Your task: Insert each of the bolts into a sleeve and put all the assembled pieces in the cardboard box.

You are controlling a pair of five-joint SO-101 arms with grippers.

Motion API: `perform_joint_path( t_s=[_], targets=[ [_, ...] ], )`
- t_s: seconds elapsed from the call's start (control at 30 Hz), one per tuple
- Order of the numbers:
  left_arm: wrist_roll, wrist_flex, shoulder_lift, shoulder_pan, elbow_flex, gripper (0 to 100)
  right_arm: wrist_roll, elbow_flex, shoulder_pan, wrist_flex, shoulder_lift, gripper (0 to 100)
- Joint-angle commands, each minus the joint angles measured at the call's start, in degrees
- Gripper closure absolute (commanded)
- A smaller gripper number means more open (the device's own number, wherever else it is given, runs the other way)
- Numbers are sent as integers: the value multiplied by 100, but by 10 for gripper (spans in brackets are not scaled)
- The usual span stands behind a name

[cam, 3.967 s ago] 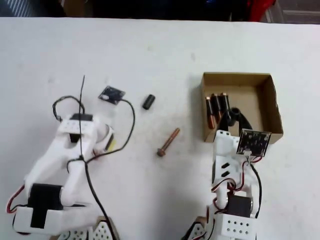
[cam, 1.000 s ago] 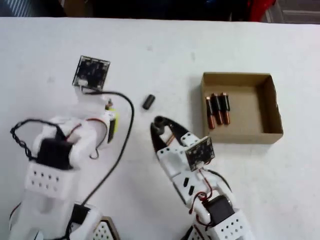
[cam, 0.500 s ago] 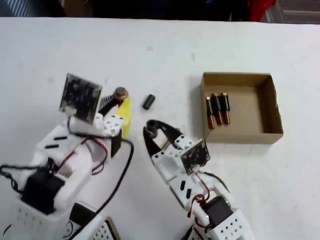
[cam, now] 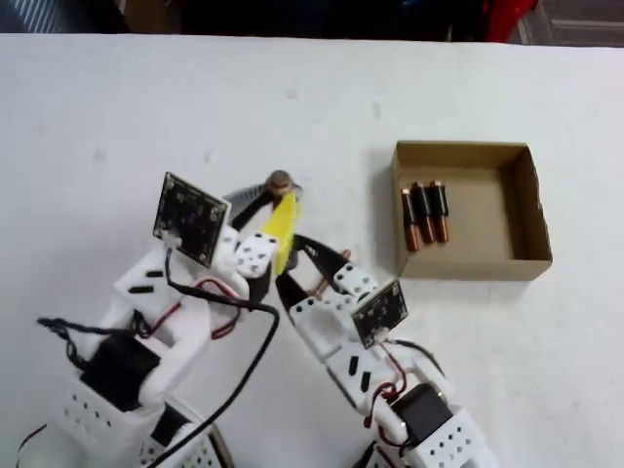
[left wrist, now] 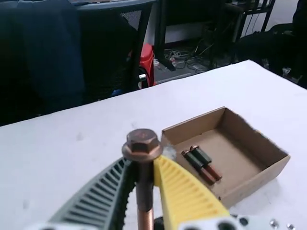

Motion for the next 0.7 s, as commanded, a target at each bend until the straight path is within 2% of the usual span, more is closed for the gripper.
perform_joint_path(
  t_s=[0.0, 0.67],
  targets=[
    [62, -510, -101, 145, 26, 977, 0, 53, -31, 84, -22, 981],
    [105, -527, -101, 163, 360, 977, 0, 53, -31, 127, -57, 981]
  ],
)
